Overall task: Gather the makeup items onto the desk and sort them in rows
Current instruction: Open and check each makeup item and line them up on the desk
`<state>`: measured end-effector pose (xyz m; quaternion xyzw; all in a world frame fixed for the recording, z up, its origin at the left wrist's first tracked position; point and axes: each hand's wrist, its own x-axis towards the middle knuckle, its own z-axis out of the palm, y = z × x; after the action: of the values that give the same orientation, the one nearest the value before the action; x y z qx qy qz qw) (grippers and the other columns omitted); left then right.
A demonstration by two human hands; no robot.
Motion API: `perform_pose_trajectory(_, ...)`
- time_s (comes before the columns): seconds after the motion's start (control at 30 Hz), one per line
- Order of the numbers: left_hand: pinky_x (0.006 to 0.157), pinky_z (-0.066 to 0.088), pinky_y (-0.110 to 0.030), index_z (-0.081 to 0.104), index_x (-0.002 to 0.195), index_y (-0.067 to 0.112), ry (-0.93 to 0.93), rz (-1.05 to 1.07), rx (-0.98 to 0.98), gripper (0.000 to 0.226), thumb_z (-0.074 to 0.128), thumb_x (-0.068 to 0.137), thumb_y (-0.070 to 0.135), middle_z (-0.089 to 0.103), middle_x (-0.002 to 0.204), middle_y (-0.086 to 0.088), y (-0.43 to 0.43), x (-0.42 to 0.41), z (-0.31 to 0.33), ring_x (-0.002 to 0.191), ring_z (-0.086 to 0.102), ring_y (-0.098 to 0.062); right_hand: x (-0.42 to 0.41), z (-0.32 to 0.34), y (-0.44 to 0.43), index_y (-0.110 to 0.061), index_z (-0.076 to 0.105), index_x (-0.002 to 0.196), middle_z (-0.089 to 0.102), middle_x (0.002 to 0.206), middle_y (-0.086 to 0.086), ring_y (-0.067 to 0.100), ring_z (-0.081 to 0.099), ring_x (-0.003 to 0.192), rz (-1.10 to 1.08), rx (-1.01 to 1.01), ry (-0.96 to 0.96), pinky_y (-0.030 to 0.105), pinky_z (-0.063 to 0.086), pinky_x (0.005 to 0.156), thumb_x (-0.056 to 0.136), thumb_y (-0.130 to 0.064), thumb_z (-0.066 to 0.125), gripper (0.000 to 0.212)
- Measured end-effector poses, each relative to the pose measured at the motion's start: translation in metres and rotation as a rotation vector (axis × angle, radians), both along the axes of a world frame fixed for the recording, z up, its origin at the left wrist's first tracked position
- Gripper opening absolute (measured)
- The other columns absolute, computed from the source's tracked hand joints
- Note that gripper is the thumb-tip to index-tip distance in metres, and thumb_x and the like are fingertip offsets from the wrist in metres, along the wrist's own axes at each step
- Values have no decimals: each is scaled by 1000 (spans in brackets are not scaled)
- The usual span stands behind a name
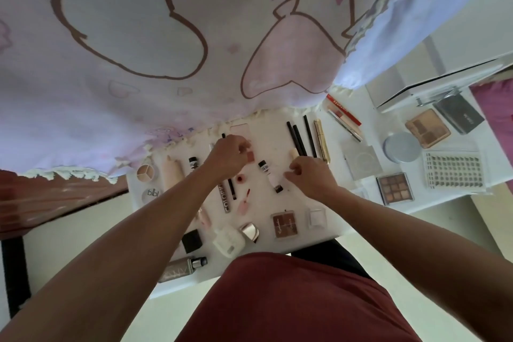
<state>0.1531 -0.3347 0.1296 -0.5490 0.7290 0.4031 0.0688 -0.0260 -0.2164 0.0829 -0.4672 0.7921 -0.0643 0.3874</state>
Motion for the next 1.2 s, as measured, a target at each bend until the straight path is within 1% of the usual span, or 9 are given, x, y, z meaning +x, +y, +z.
perform_pose_trajectory(0.27, 91, 48, -30, 69, 113, 12, 118, 98, -128, 26, 54, 91, 10, 69, 106, -6, 15, 20, 28, 102, 62, -23, -23, 22, 4, -18, 72, 103, 73, 98, 2, 22, 66, 87, -41, -11, 166, 34, 55, 79, 92, -31, 61, 20)
perform_pose_trajectory(0.43, 87, 50, -28, 70, 108, 14, 147, 234, -142, 22, 54, 93, 11, 71, 103, -6, 34, 23, 37, 92, 65, -19, -18, 18, -14, -14, 66, 84, 66, 80, 2, 23, 63, 76, 93, 46, 249, 30, 46, 61, 91, -34, 61, 21)
perform_pose_trajectory(0.53, 80, 50, -26, 70, 107, 13, 157, 329, -153, 21, 55, 92, 10, 67, 96, -2, 47, 25, 43, 78, 59, -11, -18, 13, -33, -14, 56, 78, 62, 75, 1, 20, 56, 67, 186, 91, 281, 29, 38, 56, 88, -42, 64, 31)
perform_pose_trajectory(0.7, 65, 54, -29, 69, 109, 14, 148, 464, -124, 23, 55, 92, 9, 67, 86, 1, 70, 24, 47, 72, 66, -20, -20, 7, -48, -14, 53, 86, 58, 83, 3, 27, 61, 83, 367, 151, 283, 31, 45, 65, 86, -39, 63, 27)
perform_pose_trajectory(0.87, 66, 47, -22, 69, 105, 13, 156, 590, -102, 20, 56, 90, 8, 67, 87, -1, 90, 16, 45, 70, 62, -12, -34, 18, -52, -13, 56, 75, 57, 69, 1, 21, 57, 69, 418, 42, 92, 29, 36, 55, 85, -40, 64, 30)
perform_pose_trajectory(0.97, 62, 53, -25, 67, 107, 10, 205, 668, -34, 20, 57, 90, 7, 70, 90, -10, 99, 4, 44, 73, 67, -20, -52, 34, -46, -13, 56, 81, 62, 73, 1, 17, 58, 64, 354, -18, -172, 32, 45, 59, 89, -33, 65, 22)
perform_pose_trajectory(1.03, 58, 52, -22, 67, 106, 10, 243, 714, -10, 18, 58, 90, 8, 70, 90, -12, 101, -7, 48, 70, 67, -18, -65, 49, -41, -11, 61, 87, 66, 73, 2, 20, 63, 61, 311, 2, -389, 28, 49, 57, 95, -27, 61, 18)
perform_pose_trajectory(1.1, 59, 51, -26, 67, 102, 11, 293, 753, 14, 14, 60, 91, 10, 71, 88, -12, 102, -15, 53, 67, 66, -15, -75, 65, -35, -10, 65, 96, 62, 73, 2, 17, 57, 57, 270, 32, -523, 19, 42, 48, 101, -24, 53, 19)
perform_pose_trajectory(1.2, 58, 48, -28, 67, 97, 11, 419, 790, 75, 8, 60, 92, 12, 71, 86, -9, 100, -28, 62, 67, 64, -15, -86, 81, -30, -9, 65, 112, 61, 79, 5, 12, 52, 58, 133, 101, -709, 20, 39, 46, 104, -19, 47, 22)
